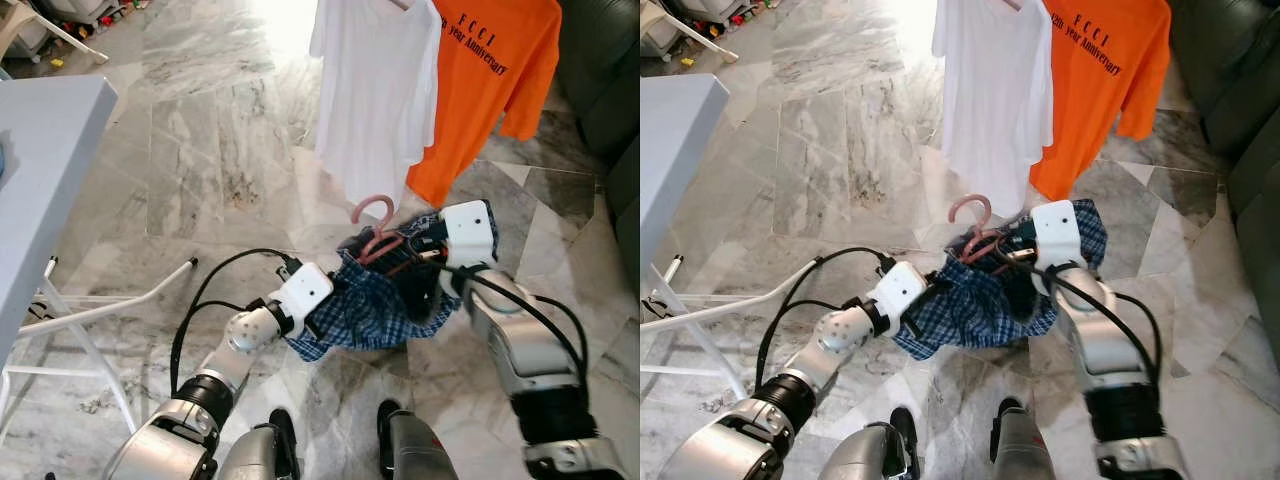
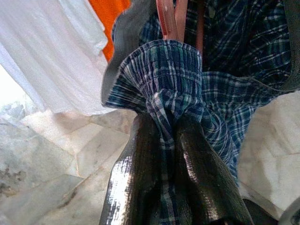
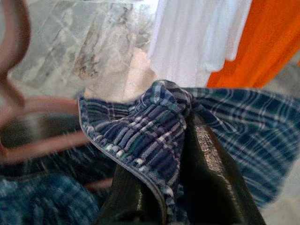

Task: Hang hanger

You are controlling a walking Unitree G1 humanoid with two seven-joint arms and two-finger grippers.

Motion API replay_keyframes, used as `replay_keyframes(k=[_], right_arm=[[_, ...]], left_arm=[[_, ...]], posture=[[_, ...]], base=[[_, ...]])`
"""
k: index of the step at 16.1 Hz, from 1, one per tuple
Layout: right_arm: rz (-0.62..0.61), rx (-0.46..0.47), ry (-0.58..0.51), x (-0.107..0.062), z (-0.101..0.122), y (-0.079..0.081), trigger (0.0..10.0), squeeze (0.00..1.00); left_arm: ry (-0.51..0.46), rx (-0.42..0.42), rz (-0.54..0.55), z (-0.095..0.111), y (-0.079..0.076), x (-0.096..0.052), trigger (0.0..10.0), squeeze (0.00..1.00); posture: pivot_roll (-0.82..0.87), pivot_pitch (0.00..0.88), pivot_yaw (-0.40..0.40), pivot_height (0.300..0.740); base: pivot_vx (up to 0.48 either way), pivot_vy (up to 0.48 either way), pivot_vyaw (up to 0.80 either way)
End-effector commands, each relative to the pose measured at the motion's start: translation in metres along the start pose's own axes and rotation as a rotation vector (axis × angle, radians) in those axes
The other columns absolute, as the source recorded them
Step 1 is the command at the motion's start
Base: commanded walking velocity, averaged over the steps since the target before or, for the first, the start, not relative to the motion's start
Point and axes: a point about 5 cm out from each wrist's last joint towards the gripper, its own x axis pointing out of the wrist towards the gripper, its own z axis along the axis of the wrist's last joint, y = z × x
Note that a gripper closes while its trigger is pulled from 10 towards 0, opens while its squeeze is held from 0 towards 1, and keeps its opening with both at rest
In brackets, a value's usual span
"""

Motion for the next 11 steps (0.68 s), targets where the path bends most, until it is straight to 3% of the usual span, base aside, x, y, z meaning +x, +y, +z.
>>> replay_keyframes(k=[1, 2, 5, 8, 11], right_arm=[[0.019, -0.035, -0.021, -0.002, 0.001, 0.006, 10.0, 1.00], [0.018, -0.115, -0.040, -0.004, 0.002, 0.004, 10.0, 1.00], [0.110, -0.002, -0.053, -0.014, 0.006, -0.005, 10.0, 1.00], [0.265, -0.123, -0.109, -0.025, 0.013, 0.002, 10.0, 1.00], [0.324, -0.162, -0.168, -0.033, 0.022, 0.002, 10.0, 1.00]], left_arm=[[-0.001, -0.002, 0.017, -0.002, 0.003, -0.002, 0.0, 0.00], [-0.004, 0.004, 0.019, -0.001, 0.004, -0.002, 0.0, 0.00], [-0.021, 0.020, 0.008, 0.001, 0.012, -0.005, 0.0, 0.00], [-0.030, 0.053, -0.022, 0.003, 0.015, -0.007, 0.0, 0.00], [-0.026, 0.059, -0.051, 0.001, 0.014, -0.009, 0.0, 0.00]], posture=[[-0.20, 0.266, 0.070, 0.740], [-0.21, 0.265, 0.070, 0.740], [-0.21, 0.264, 0.069, 0.740], [-0.22, 0.264, 0.069, 0.740], [-0.22, 0.264, 0.070, 0.740]], base=[[0.000, 0.000, 0.00], [0.000, 0.000, 0.00], [0.000, 0.000, 0.00], [0.000, 0.000, 0.00], [0.000, 0.000, 0.00]])
